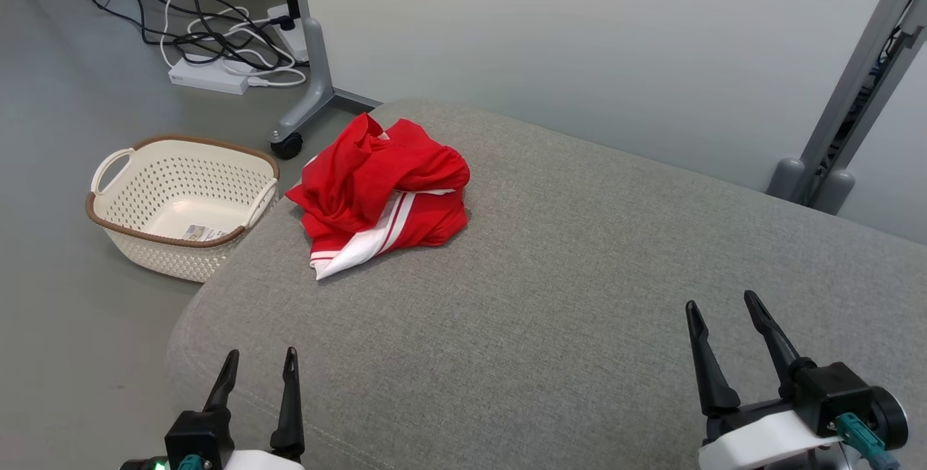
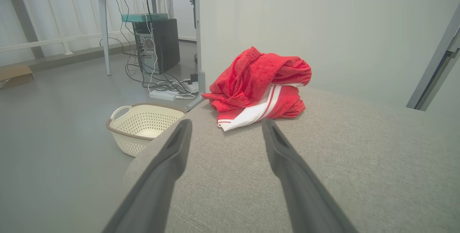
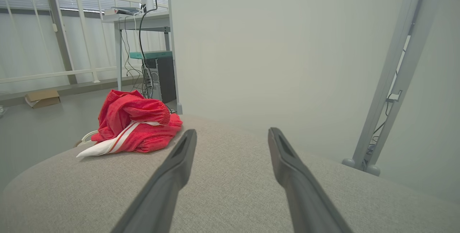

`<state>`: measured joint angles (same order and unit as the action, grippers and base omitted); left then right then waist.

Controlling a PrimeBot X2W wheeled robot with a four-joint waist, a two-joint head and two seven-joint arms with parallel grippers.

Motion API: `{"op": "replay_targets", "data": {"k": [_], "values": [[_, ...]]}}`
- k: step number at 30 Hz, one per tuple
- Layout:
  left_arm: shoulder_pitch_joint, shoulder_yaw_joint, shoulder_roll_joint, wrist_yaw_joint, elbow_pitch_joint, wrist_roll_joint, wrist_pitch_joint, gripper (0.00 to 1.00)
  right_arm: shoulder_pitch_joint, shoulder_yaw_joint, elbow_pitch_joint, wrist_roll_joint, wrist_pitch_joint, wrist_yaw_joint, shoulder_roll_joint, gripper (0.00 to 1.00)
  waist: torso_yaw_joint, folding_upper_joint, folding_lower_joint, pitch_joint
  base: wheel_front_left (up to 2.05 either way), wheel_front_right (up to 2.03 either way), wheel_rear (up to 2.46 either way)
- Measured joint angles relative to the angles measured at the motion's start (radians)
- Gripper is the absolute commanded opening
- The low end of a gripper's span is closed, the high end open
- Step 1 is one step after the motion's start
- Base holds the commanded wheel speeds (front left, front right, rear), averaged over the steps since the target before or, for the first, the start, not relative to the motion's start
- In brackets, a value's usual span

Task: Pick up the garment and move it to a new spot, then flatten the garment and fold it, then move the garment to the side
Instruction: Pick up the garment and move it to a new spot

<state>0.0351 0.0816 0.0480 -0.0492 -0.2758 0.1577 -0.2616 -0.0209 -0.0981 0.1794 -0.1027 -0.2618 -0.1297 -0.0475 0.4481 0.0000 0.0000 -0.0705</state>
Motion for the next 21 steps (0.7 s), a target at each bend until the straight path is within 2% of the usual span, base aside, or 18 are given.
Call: {"op": "replay_targets", "data": {"k": [4, 6, 14, 19, 20, 21], "values": [[-0.009, 0.005, 0.0, 0.016, -0.058, 0.027, 0.0, 1.0, 0.0, 0.0, -0.002, 0.018, 0.0, 0.0, 0.0, 1.0, -0.014, 0.0, 0.0, 0.014, 0.0, 0.0, 0.0], [-0.028, 0.008, 0.0, 0.05, -0.083, 0.049, 0.0, 1.0, -0.001, 0.003, -0.004, 0.026, 0.0, 0.0, 0.0, 1.0, -0.023, 0.0, 0.0, 0.025, 0.0, 0.0, 0.0], [-0.148, -0.055, 0.007, 0.103, -0.06, 0.057, 0.0, 1.0, -0.039, 0.003, -0.032, 0.044, 0.0, 0.0, -0.019, 1.0, -0.063, 0.0, 0.0, 0.116, 0.0, 0.0, 0.0], [-0.282, -0.081, 0.08, 0.138, -0.094, 0.063, 0.002, 1.0, -0.082, -0.007, -0.045, 0.045, 0.0, 0.0, -0.04, 1.0, -0.098, 0.0, 0.0, 0.191, 0.0, 0.0, 0.0], [-0.349, -0.087, 0.124, 0.146, -0.123, 0.065, 0.03, 1.0, -0.099, -0.012, -0.051, 0.045, 0.0, 0.0, -0.05, 1.0, -0.114, 0.0, 0.0, 0.221, 0.0, 0.0, 0.0], [-0.388, -0.089, 0.145, 0.151, -0.138, 0.071, 0.056, 1.0, -0.107, -0.013, -0.056, 0.045, 0.0, 0.0, -0.053, 1.0, -0.121, 0.0, 0.0, 0.236, 0.0, 0.0, 0.0]]}}
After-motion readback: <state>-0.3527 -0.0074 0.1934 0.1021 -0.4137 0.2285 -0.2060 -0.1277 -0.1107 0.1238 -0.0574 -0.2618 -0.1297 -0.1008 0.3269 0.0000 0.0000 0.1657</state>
